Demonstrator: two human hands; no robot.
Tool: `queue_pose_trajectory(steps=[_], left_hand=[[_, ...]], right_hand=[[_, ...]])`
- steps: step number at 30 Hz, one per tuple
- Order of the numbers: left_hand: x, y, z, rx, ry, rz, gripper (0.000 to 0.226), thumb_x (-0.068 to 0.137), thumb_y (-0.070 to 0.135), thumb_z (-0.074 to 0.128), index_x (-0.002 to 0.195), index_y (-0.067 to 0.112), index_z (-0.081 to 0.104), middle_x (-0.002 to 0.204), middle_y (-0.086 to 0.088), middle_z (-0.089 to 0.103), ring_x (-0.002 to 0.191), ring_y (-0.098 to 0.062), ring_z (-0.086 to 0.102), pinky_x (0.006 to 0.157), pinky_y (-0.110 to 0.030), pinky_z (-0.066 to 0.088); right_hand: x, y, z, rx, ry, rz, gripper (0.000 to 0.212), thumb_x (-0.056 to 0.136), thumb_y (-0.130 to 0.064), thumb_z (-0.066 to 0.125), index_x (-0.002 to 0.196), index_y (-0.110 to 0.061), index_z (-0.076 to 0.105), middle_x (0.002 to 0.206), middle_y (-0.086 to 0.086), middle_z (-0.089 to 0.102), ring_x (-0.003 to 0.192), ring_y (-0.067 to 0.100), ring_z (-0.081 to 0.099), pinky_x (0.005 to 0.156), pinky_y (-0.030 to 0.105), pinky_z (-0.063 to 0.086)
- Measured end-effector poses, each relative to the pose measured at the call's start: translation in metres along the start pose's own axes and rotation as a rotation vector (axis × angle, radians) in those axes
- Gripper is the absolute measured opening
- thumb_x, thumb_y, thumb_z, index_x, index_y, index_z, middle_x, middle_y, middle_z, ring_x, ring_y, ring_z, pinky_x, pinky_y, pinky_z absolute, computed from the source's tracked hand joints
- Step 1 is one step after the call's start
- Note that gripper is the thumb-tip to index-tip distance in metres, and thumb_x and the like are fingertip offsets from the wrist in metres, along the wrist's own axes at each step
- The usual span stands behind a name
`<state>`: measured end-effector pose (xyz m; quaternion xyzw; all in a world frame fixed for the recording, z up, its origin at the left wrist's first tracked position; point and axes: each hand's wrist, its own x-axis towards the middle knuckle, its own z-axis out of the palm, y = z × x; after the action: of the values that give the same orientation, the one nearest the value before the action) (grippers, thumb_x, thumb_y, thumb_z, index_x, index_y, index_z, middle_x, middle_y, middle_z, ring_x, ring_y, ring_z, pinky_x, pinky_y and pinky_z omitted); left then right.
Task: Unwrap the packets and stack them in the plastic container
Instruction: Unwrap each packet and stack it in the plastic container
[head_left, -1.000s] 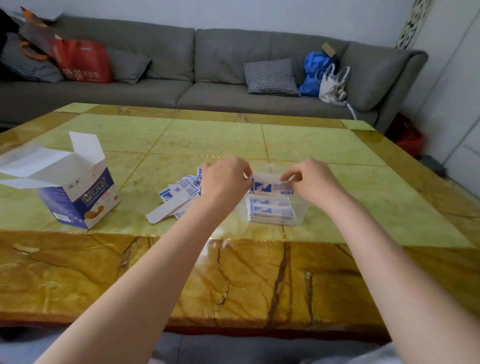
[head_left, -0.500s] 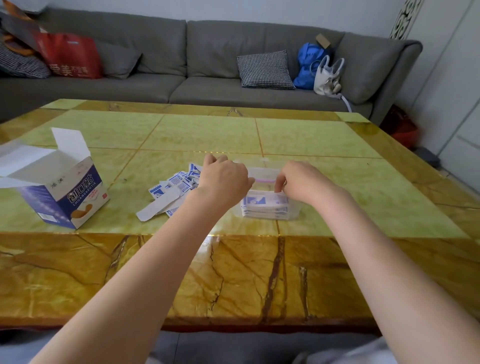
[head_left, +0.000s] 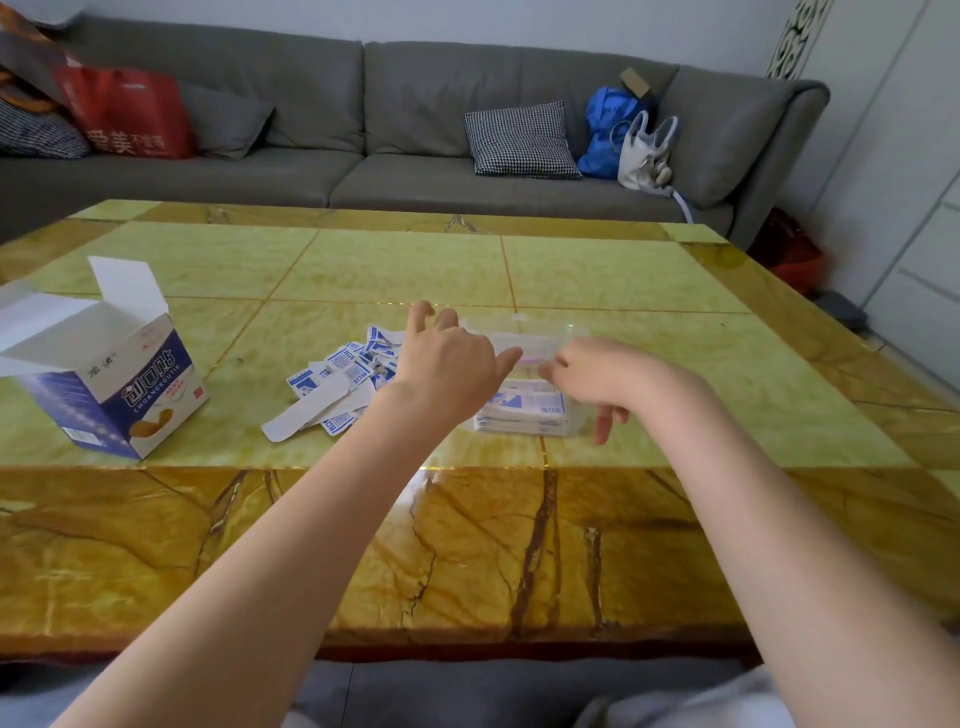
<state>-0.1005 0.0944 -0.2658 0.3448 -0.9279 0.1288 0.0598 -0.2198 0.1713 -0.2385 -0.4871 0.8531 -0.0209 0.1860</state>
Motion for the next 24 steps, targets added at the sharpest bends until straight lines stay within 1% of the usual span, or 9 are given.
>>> queue_pose_trajectory(steps=[2, 4, 12, 16, 17, 18, 20, 22, 24], left_hand=[[-0.001, 0.002, 0.002, -0.026, -0.012, 0.008, 0.061, 0.098, 0.046, 0.014, 0.065, 0.012, 0.051, 0.077, -0.006, 0.056, 0.117, -0.022, 0.046, 0.111, -0.043, 0.011], [-0.001, 0.004, 0.003, -0.046, -0.018, 0.014, 0.061, 0.098, 0.046, 0.014, 0.063, 0.011, 0.05, 0.071, -0.003, 0.049, 0.116, -0.022, 0.047, 0.112, -0.043, 0.01], [0.001, 0.003, 0.006, -0.075, -0.049, 0.012, 0.061, 0.098, 0.046, 0.014, 0.058, 0.01, 0.043, 0.066, -0.003, 0.045, 0.112, -0.024, 0.05, 0.113, -0.044, 0.009], [0.001, 0.003, 0.003, -0.078, -0.026, -0.001, 0.062, 0.098, 0.046, 0.014, 0.055, 0.012, 0.041, 0.063, -0.001, 0.045, 0.109, -0.024, 0.052, 0.112, -0.044, 0.01], [0.002, 0.001, 0.001, -0.08, 0.01, -0.01, 0.062, 0.098, 0.046, 0.014, 0.059, 0.012, 0.047, 0.066, -0.002, 0.049, 0.109, -0.023, 0.052, 0.112, -0.044, 0.01], [0.002, -0.002, -0.004, -0.091, 0.064, -0.022, 0.061, 0.098, 0.045, 0.016, 0.065, 0.013, 0.055, 0.071, -0.004, 0.055, 0.108, -0.023, 0.053, 0.112, -0.043, 0.01], [0.003, -0.008, -0.014, -0.136, 0.2, -0.057, 0.056, 0.099, 0.042, 0.019, 0.08, 0.015, 0.064, 0.082, -0.006, 0.065, 0.108, -0.022, 0.054, 0.111, -0.042, 0.01], [0.002, -0.02, -0.021, -0.203, 0.293, -0.117, 0.049, 0.099, 0.037, 0.024, 0.084, 0.015, 0.065, 0.086, -0.006, 0.068, 0.107, -0.023, 0.054, 0.11, -0.039, 0.011], [-0.004, -0.04, -0.019, -0.276, 0.309, -0.195, 0.04, 0.097, 0.031, 0.032, 0.087, 0.013, 0.066, 0.088, -0.006, 0.069, 0.102, -0.025, 0.055, 0.105, -0.036, 0.018]], right_hand=[[0.002, 0.0, 0.005, 0.028, -0.005, 0.013, 0.047, 0.099, -0.039, 0.026, 0.137, -0.013, 0.038, 0.104, 0.013, 0.053, 0.046, 0.021, 0.063, 0.046, 0.026, 0.042], [0.003, 0.001, 0.006, 0.046, 0.008, 0.019, 0.049, 0.099, -0.041, 0.026, 0.137, -0.011, 0.037, 0.126, 0.015, 0.05, 0.047, 0.022, 0.063, 0.05, 0.027, 0.046], [0.004, 0.001, 0.009, 0.086, 0.018, 0.012, 0.055, 0.098, -0.046, 0.024, 0.142, -0.014, 0.033, 0.14, 0.015, 0.043, 0.049, 0.021, 0.065, 0.048, 0.026, 0.046], [-0.002, 0.001, 0.002, -0.01, 0.07, -0.016, 0.052, 0.098, -0.045, 0.022, 0.14, -0.019, 0.038, 0.139, 0.013, 0.045, 0.048, 0.019, 0.065, 0.049, 0.027, 0.045], [-0.004, 0.001, -0.001, -0.041, 0.119, -0.031, 0.051, 0.098, -0.045, 0.022, 0.137, -0.019, 0.043, 0.131, 0.013, 0.051, 0.046, 0.018, 0.064, 0.05, 0.028, 0.045], [-0.007, -0.001, -0.004, -0.054, 0.187, -0.053, 0.051, 0.098, -0.045, 0.022, 0.129, -0.017, 0.051, 0.115, 0.012, 0.061, 0.046, 0.017, 0.064, 0.053, 0.029, 0.047], [-0.011, -0.008, -0.009, -0.014, 0.35, -0.114, 0.047, 0.099, -0.042, 0.026, 0.106, -0.011, 0.06, 0.082, 0.007, 0.064, 0.05, 0.019, 0.064, 0.06, 0.032, 0.051], [-0.014, -0.023, -0.013, 0.09, 0.481, -0.225, 0.041, 0.098, -0.036, 0.033, 0.092, -0.008, 0.062, 0.083, 0.008, 0.066, 0.059, 0.025, 0.063, 0.067, 0.038, 0.053], [-0.019, -0.044, -0.01, 0.167, 0.518, -0.364, 0.036, 0.097, -0.028, 0.037, 0.087, -0.004, 0.062, 0.088, 0.012, 0.067, 0.065, 0.03, 0.062, 0.068, 0.043, 0.053]])
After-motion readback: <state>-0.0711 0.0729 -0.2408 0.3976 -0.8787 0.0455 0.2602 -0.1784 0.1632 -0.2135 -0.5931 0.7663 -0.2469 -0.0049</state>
